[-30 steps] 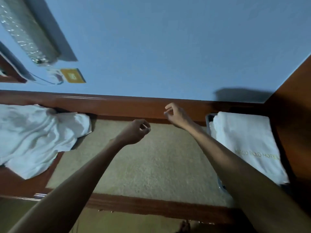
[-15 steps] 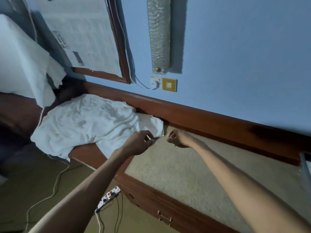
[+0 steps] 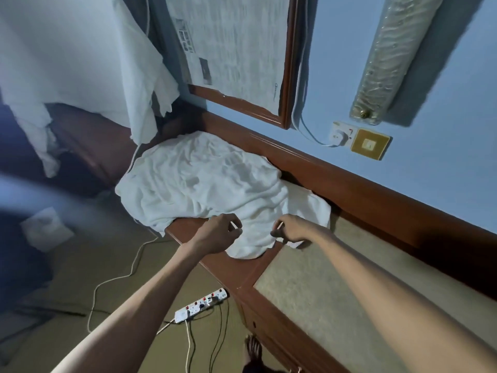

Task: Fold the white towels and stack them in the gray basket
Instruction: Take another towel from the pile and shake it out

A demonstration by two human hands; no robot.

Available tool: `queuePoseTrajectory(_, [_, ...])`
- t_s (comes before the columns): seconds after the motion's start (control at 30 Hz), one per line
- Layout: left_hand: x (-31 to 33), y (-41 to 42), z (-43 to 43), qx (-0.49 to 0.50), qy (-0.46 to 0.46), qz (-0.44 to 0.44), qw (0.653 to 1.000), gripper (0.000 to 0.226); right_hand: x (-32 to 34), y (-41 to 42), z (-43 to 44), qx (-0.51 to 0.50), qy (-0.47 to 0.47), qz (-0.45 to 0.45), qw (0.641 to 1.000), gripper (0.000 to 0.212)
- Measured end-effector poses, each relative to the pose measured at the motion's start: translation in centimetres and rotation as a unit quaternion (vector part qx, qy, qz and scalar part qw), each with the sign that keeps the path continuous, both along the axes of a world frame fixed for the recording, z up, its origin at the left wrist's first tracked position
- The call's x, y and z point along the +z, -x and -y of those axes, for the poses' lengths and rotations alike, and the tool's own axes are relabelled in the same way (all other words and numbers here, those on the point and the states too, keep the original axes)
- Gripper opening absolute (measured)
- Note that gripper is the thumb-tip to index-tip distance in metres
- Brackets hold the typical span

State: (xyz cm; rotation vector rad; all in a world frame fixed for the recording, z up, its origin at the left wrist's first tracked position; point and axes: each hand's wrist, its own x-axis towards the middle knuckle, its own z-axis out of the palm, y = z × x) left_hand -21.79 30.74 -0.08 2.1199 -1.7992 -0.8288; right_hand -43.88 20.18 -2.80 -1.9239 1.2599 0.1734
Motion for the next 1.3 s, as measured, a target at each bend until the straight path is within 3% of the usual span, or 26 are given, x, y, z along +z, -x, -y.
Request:
queuePoseTrajectory(0.37, [-5.2,-12.7,9.3,0.089,-0.056,0.026,0.994,0.016,-5.9,-13.5,11.8,-0.021,-0.018,0.041,0.999,0.026])
queuePoseTrajectory(0.53, [-8.5,-16.7,11.2,0.153,-0.086,0.022,0.984,0.021,-8.2,-16.7,14.7,-0.049,0.023,0.056,0.997,0.022])
queuePoseTrajectory(0.77, [-13.7,-22.6,14.0,0.256,-0.124,0.003,0.959,0.041,-12.4,-20.8,15.9,0.040,0.096,0.047,0.993,0.042])
queuePoseTrajectory(1.07, [-20.2,-27.7,19.7,0.259,-0.164,-0.057,0.950,0.068,-17.6,-26.7,16.7,0.078,0.221,-0.008,0.972,0.068])
queuePoseTrajectory(1.13, [-21.2,-28.0,20.3,0.272,-0.181,-0.091,0.941,0.065,-18.6,-27.7,16.6,0.084,0.240,-0.051,0.966,0.069])
queuePoseTrajectory(1.3, [-21.9,-28.7,20.9,0.266,-0.173,-0.136,0.939,0.015,-18.5,-28.0,16.7,0.049,0.246,-0.025,0.968,0.031])
